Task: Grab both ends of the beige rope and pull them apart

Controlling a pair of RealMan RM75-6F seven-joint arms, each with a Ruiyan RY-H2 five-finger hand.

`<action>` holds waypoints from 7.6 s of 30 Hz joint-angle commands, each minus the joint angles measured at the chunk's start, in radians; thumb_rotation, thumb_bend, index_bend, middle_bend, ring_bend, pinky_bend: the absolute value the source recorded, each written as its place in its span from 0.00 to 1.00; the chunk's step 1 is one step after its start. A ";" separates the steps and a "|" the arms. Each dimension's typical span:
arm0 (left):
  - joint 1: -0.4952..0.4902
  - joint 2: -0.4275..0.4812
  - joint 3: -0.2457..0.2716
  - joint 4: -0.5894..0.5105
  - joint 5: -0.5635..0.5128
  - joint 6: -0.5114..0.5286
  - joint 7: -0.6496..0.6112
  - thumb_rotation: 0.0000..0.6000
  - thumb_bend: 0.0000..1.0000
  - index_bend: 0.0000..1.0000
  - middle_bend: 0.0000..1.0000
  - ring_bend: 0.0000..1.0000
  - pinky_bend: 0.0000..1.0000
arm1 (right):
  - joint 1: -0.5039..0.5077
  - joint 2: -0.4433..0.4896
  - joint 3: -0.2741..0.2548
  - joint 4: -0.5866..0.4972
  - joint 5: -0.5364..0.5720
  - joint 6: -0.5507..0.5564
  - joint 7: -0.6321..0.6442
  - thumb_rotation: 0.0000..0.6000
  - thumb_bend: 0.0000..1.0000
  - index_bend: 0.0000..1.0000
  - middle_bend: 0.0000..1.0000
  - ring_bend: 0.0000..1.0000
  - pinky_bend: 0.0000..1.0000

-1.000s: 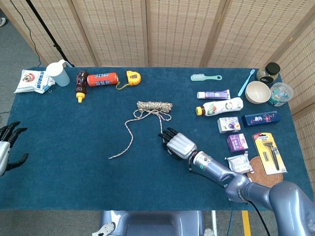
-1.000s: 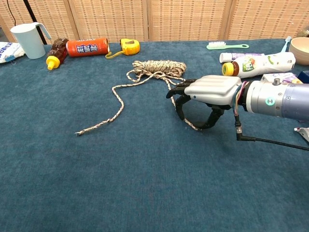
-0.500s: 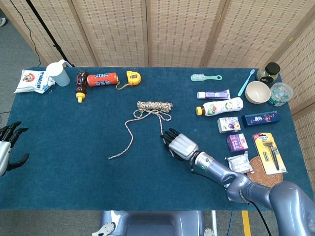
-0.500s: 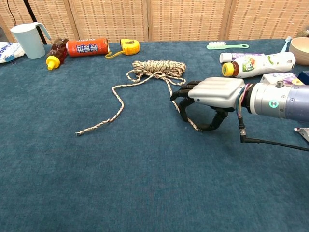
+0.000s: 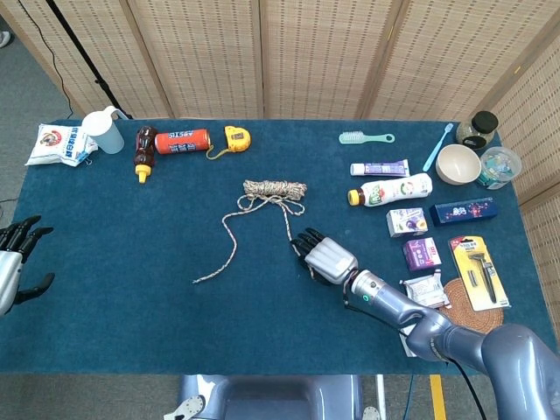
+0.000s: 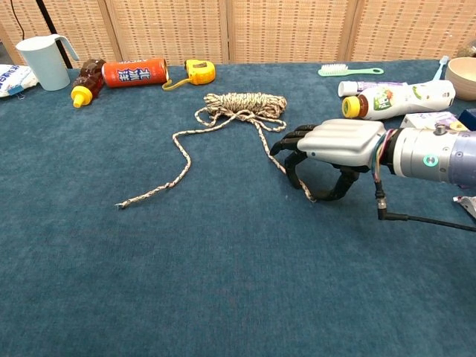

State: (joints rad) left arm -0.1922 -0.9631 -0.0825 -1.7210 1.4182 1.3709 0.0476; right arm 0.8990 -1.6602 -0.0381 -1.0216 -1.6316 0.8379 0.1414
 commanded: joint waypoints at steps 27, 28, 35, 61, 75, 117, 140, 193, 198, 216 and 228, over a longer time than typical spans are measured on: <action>0.010 0.008 0.003 0.007 0.006 0.014 -0.016 1.00 0.25 0.20 0.11 0.10 0.15 | 0.007 -0.018 0.005 0.004 0.011 -0.013 -0.022 1.00 0.43 0.52 0.18 0.10 0.00; 0.010 0.008 0.003 0.008 0.006 0.015 -0.017 1.00 0.25 0.20 0.11 0.10 0.15 | 0.008 -0.019 0.005 0.004 0.012 -0.015 -0.024 1.00 0.43 0.52 0.19 0.11 0.00; 0.014 0.006 0.004 0.018 0.005 0.018 -0.026 1.00 0.25 0.20 0.10 0.10 0.15 | 0.006 -0.022 0.009 0.000 0.021 -0.018 -0.033 1.00 0.44 0.53 0.21 0.14 0.00; -0.115 -0.004 0.052 0.078 0.301 -0.047 0.003 1.00 0.25 0.27 0.17 0.16 0.15 | -0.020 -0.001 0.034 -0.047 0.048 0.025 -0.045 1.00 0.47 0.54 0.22 0.16 0.00; -0.350 -0.171 0.096 0.368 0.523 -0.183 -0.122 1.00 0.25 0.43 0.00 0.00 0.00 | -0.033 0.002 0.044 -0.067 0.071 0.023 -0.077 1.00 0.47 0.54 0.22 0.16 0.00; -0.596 -0.760 0.231 1.129 0.602 -0.045 -0.318 1.00 0.25 0.39 0.00 0.00 0.00 | -0.048 -0.026 0.054 -0.013 0.094 0.010 -0.057 1.00 0.47 0.54 0.22 0.16 0.00; -0.629 -0.867 0.300 1.277 0.554 -0.060 -0.360 1.00 0.25 0.41 0.00 0.00 0.00 | -0.052 -0.039 0.051 0.026 0.092 0.006 -0.021 1.00 0.47 0.54 0.22 0.16 0.00; -0.670 -0.888 0.344 1.257 0.486 -0.131 -0.367 1.00 0.43 0.44 0.00 0.00 0.00 | -0.073 -0.036 0.054 0.049 0.103 0.008 0.001 1.00 0.47 0.55 0.22 0.18 0.00; -0.670 -0.885 0.346 1.252 0.482 -0.135 -0.366 1.00 0.43 0.41 0.00 0.00 0.00 | -0.075 -0.038 0.052 0.052 0.100 0.010 0.007 1.00 0.47 0.55 0.22 0.18 0.00; -0.670 -0.907 0.340 1.246 0.464 -0.152 -0.363 1.00 0.43 0.59 0.00 0.00 0.00 | -0.083 -0.039 0.049 0.063 0.097 0.015 0.018 1.00 0.47 0.56 0.22 0.18 0.00; -0.662 -0.907 0.331 1.246 0.450 -0.140 -0.370 1.00 0.43 0.67 0.00 0.00 0.00 | -0.086 -0.037 0.051 0.058 0.097 0.020 0.014 1.00 0.47 0.57 0.23 0.19 0.00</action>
State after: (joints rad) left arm -0.8549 -1.8704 0.2492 -0.4743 1.8696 1.2300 -0.3213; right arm 0.8129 -1.6978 0.0130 -0.9628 -1.5344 0.8573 0.1554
